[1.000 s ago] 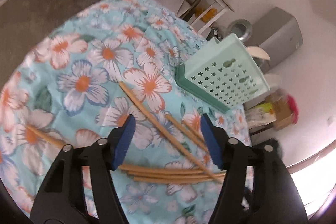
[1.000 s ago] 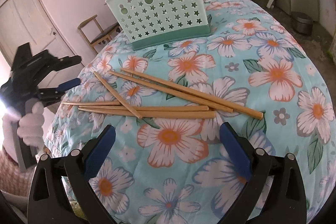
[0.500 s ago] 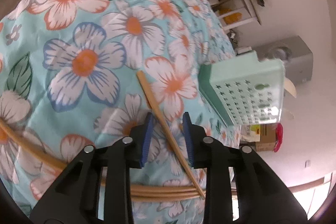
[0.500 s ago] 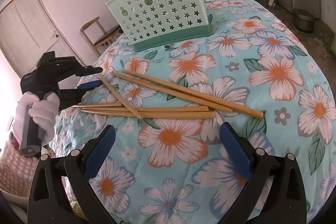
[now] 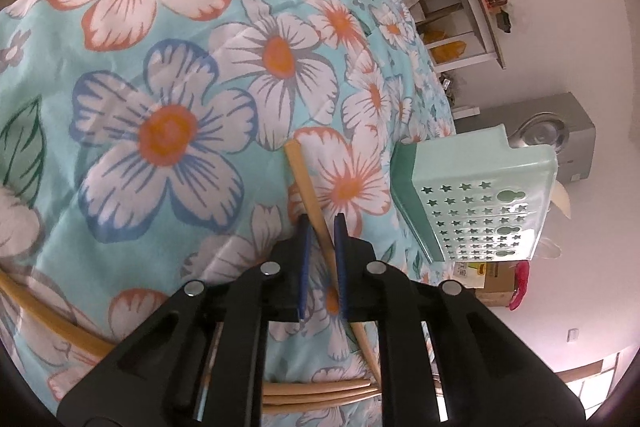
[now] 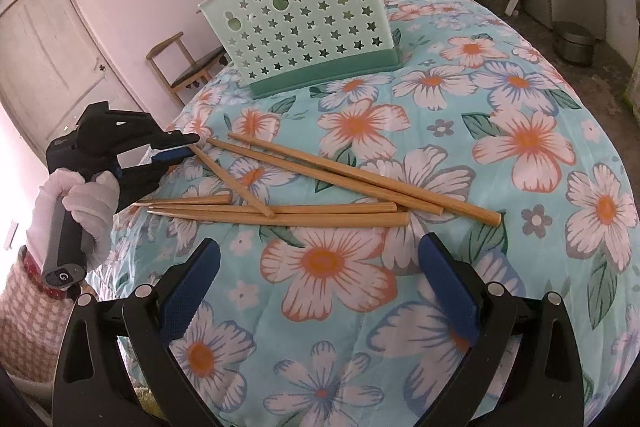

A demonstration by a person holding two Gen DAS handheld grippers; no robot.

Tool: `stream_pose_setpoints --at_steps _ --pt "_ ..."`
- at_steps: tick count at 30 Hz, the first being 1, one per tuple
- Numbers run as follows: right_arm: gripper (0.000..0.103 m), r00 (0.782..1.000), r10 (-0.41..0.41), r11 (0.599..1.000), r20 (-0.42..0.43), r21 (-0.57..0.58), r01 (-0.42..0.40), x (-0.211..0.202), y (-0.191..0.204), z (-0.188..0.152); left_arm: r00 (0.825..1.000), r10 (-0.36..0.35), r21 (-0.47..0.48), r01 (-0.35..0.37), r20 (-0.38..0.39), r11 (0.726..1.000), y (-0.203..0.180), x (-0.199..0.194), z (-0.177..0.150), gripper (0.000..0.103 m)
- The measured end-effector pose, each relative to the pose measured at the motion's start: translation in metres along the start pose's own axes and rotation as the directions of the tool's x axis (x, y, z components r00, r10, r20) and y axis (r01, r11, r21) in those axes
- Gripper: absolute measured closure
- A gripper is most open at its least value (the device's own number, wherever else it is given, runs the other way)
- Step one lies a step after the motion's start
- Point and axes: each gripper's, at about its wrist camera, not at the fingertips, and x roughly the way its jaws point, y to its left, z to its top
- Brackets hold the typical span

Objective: Organize utensils
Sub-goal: 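Lower the left gripper onto a wooden chopstick and close it, then lift the wooden chopstick upright off the bed with the left gripper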

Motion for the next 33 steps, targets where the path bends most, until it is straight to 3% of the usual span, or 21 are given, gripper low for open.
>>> stream_pose_setpoints --at_steps 6,17,25,33 --pt "0.006 1.0 -0.005 1.0 0.008 0.012 0.005 0.001 0.0 0.0 0.999 -0.027 0.035 0.026 0.026 0.999 0.001 -0.02 -0.008 0.094" --pt "0.006 1.0 -0.006 1.0 0.018 0.017 0.006 0.001 0.0 -0.001 0.985 -0.126 0.216 0.099 0.118 0.971 -0.036 -0.07 -0.014 0.097" --pt "0.006 1.0 -0.014 1.0 0.016 0.019 0.014 0.002 0.001 0.0 0.957 -0.202 0.364 0.116 0.207 0.924 -0.066 -0.112 -0.023 0.097" --pt "0.006 1.0 -0.016 1.0 0.012 0.025 0.016 0.002 0.001 0.001 0.924 -0.233 0.464 0.07 0.304 0.883 -0.086 -0.142 -0.031 0.097"
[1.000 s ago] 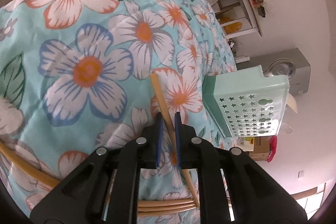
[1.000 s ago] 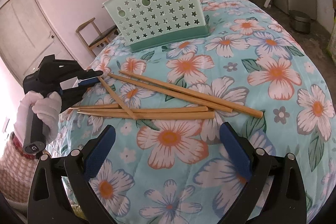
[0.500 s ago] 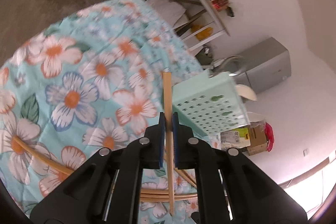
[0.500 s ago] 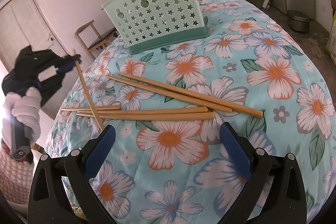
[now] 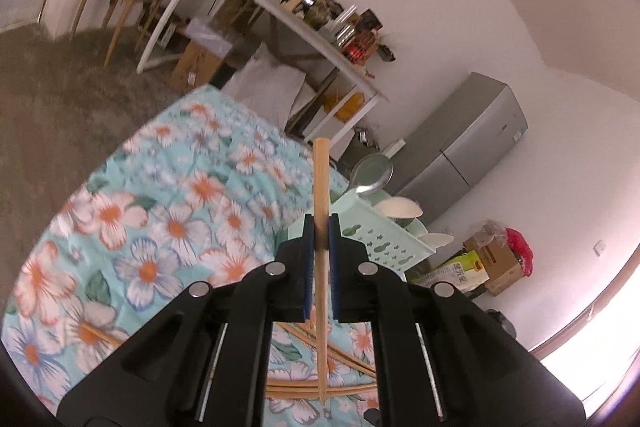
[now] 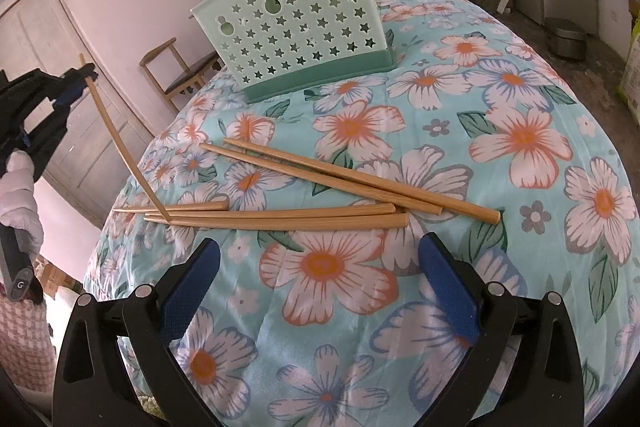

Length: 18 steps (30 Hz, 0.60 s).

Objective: Organize utensils
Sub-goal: 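Lift the wooden chopstick upright off the bed with the left gripper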

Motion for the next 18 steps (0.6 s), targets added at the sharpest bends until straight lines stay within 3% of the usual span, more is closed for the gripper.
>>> stream_pose_setpoints --at_steps 10,13,18 --pt "0.007 0.998 0.042 0.999 -0.047 -0.02 -0.043 -0.002 -0.004 0.005 0.995 0.037 0.101 -0.046 0.091 0.994 -0.015 -0.022 0.009 0.097" --pt "0.014 0.994 0.095 0.995 -0.045 -0.029 -0.096 -0.013 -0.003 0.011 0.992 0.054 0.11 -0.067 0.114 0.992 -0.014 -0.028 0.01 0.097" --pt "0.029 0.989 0.146 0.979 0.016 -0.149 -0.142 -0.026 0.02 0.031 0.987 0.073 0.112 -0.09 0.143 0.99 -0.009 -0.034 0.011 0.097"
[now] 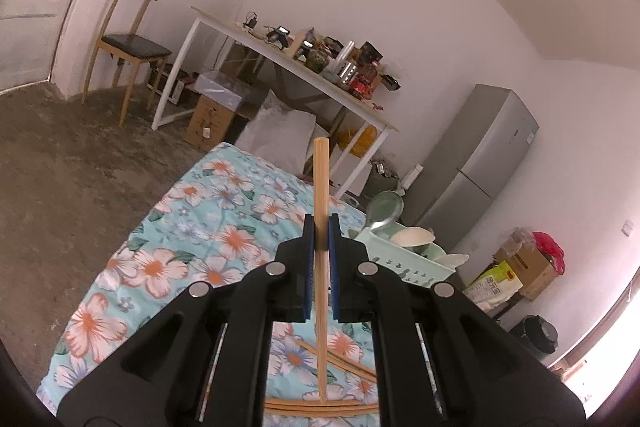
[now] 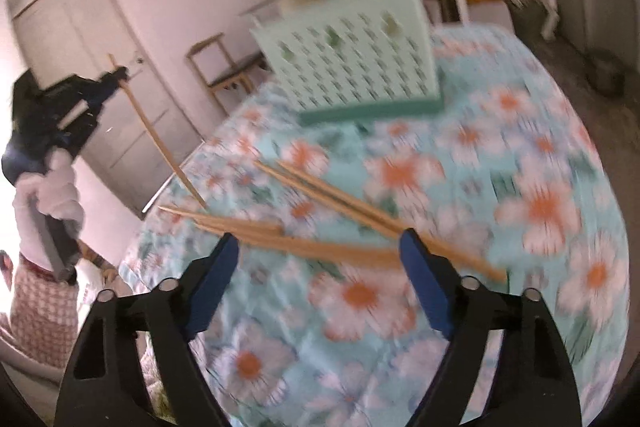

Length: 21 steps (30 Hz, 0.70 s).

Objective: Organize utensils
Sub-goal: 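Lift the wooden chopstick upright off the bed with the left gripper, then grasp another chopstick with the right gripper while the left gripper holds its chopstick up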

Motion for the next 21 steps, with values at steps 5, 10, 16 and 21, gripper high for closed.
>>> stream_pose_setpoints --at_steps 5,10,16,21 --pt "0.05 1.0 0.011 0.989 0.009 -0.146 -0.01 0.019 0.025 0.029 1.0 0.011 -0.007 -0.011 0.011 1.0 0.007 -0.003 0.003 0.097" --pt "0.064 0.999 0.027 0.951 -0.042 -0.307 -0.038 0.051 0.055 0.043 1.0 0.016 -0.01 -0.016 0.027 1.0 0.012 -0.006 0.005 0.097" --pt "0.077 0.989 -0.008 0.887 -0.148 -0.457 -0.061 0.099 0.08 0.048 0.999 0.015 -0.025 -0.014 0.033 1.0 0.016 -0.006 0.006 0.097" --pt "0.081 0.974 -0.059 0.829 -0.219 -0.555 -0.075 0.132 0.094 0.054 1.0 0.016 -0.04 -0.015 0.024 0.999 0.018 -0.004 0.007 0.097"
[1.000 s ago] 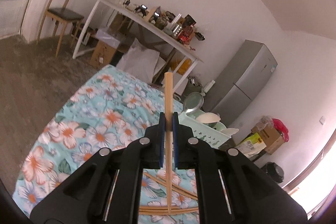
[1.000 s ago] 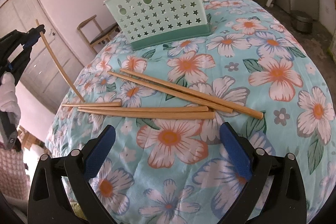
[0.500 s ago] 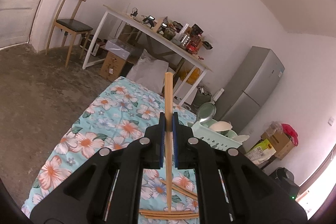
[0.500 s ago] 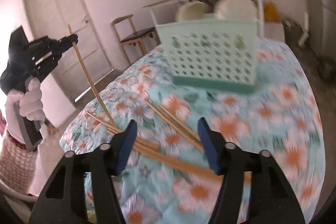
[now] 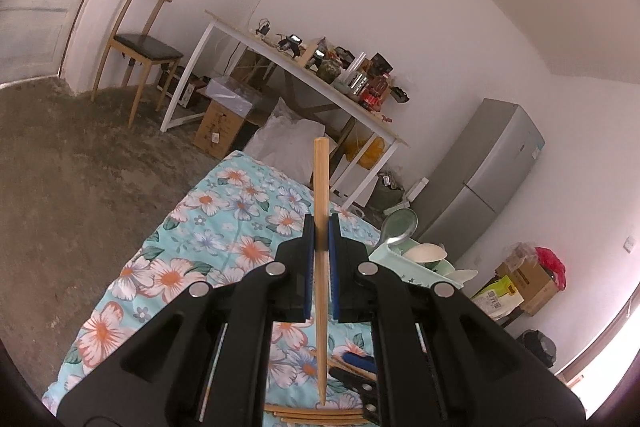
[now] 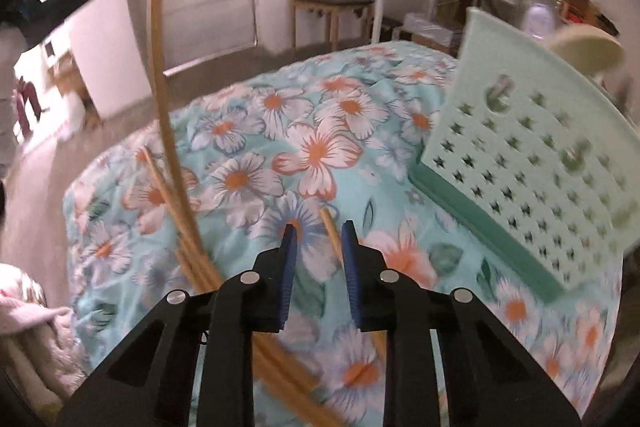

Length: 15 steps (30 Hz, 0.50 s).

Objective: Organize utensils
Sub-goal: 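Grasp another chopstick with the right gripper while the left gripper holds its chopstick up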

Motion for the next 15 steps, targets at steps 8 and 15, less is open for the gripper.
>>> stream_pose_setpoints --at_steps 8,15 --pt "0.09 0.993 0.05 0.996 -0.111 -0.071 -0.058 0.033 -0.006 0.017 1.0 -0.005 0.005 0.005 -0.026 1.0 -0.006 0.01 0.001 0.097" --pt "0.09 0.984 0.067 0.99 -0.167 -0.112 -0.087 0.044 0.0 0.017 0.999 0.023 0.001 -0.023 -0.037 1.0 -0.004 0.01 0.0 0.097"
